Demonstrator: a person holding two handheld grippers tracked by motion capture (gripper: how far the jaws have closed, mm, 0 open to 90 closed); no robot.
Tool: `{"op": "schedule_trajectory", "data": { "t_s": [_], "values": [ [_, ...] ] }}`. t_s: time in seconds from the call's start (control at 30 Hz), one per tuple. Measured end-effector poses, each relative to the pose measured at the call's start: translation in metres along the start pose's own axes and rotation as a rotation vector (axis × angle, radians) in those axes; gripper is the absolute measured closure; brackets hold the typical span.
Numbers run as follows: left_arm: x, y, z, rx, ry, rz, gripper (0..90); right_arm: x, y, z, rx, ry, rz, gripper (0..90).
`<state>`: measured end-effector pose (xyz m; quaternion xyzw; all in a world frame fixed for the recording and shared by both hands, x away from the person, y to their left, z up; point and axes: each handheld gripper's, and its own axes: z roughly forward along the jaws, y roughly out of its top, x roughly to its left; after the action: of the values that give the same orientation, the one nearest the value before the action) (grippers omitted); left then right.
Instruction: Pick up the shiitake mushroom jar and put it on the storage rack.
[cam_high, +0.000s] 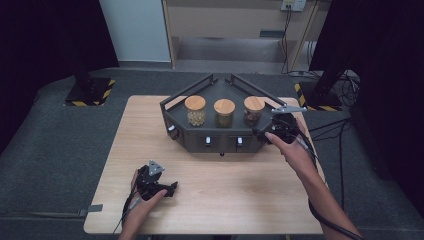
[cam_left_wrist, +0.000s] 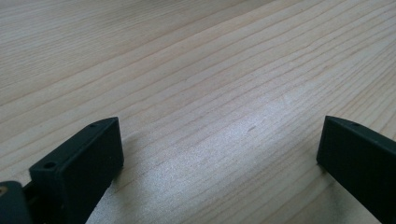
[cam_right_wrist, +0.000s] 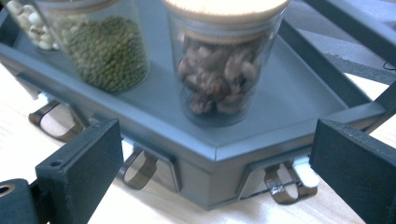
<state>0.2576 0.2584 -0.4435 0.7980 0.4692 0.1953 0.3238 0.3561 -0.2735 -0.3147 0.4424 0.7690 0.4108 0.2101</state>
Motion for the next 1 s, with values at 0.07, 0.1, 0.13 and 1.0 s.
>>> {"op": "schedule_trajectory", "data": {
  "t_s": [0.07,0.1,0.13,1.0],
  "values": [
    [0.000,0.000,0.000,0.000,0.000,0.000,0.0,0.000,-0.004,-0.001,0.001,0.002,0.007,3.0],
    [0.000,0.000,0.000,0.000,0.000,0.000,0.0,0.001,-0.007,-0.001,0.000,0.003,0.007,3.0],
    [0.000,0.000,0.000,0.000,0.000,0.000,0.0,0.001,-0.009,-0.001,0.000,0.003,0.008,3.0],
    [0.000,0.000,0.000,0.000,0.000,0.000,0.0,0.005,-0.047,-0.015,0.015,0.013,0.000,3.0]
  ]
}}
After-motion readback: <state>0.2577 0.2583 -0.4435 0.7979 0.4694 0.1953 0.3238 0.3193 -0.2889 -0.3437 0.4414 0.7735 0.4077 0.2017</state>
